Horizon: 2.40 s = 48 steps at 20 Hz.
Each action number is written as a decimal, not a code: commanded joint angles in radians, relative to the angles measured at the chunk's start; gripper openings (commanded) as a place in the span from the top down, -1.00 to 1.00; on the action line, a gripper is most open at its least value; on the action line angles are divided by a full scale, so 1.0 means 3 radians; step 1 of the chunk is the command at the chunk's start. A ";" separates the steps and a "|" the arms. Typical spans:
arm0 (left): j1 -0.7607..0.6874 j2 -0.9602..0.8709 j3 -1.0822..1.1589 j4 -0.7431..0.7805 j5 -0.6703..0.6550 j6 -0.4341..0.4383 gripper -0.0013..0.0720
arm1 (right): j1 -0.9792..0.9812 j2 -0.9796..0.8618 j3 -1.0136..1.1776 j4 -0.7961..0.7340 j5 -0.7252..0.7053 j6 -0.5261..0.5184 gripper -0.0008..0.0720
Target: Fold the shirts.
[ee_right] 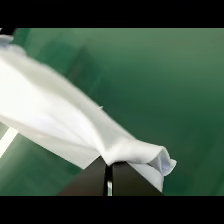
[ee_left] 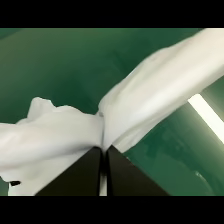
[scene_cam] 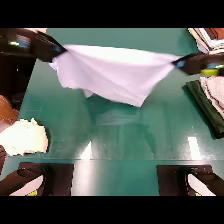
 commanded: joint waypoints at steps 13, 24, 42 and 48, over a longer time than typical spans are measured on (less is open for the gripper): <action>-0.0286 -0.0170 -0.0662 -0.0090 -0.0486 -0.0348 0.90 | -0.0439 -0.0515 0.0652 -0.0225 0.1240 0.0701 0.94; -0.0711 -0.1427 -0.1732 -0.0169 0.0635 -0.0131 -0.43 | -0.0111 -0.1286 -0.0411 -0.0636 0.0726 0.0662 0.93; 0.0823 -0.1408 -0.2036 -0.0346 0.0423 -0.0393 -0.58 | -0.0206 -0.1200 -0.0408 -0.0631 0.0675 0.0643 0.93; 0.0752 -0.1474 -0.2295 -0.0985 0.0811 -0.0305 -0.57 | -0.0206 -0.1200 -0.0408 -0.0631 0.0675 0.0645 0.93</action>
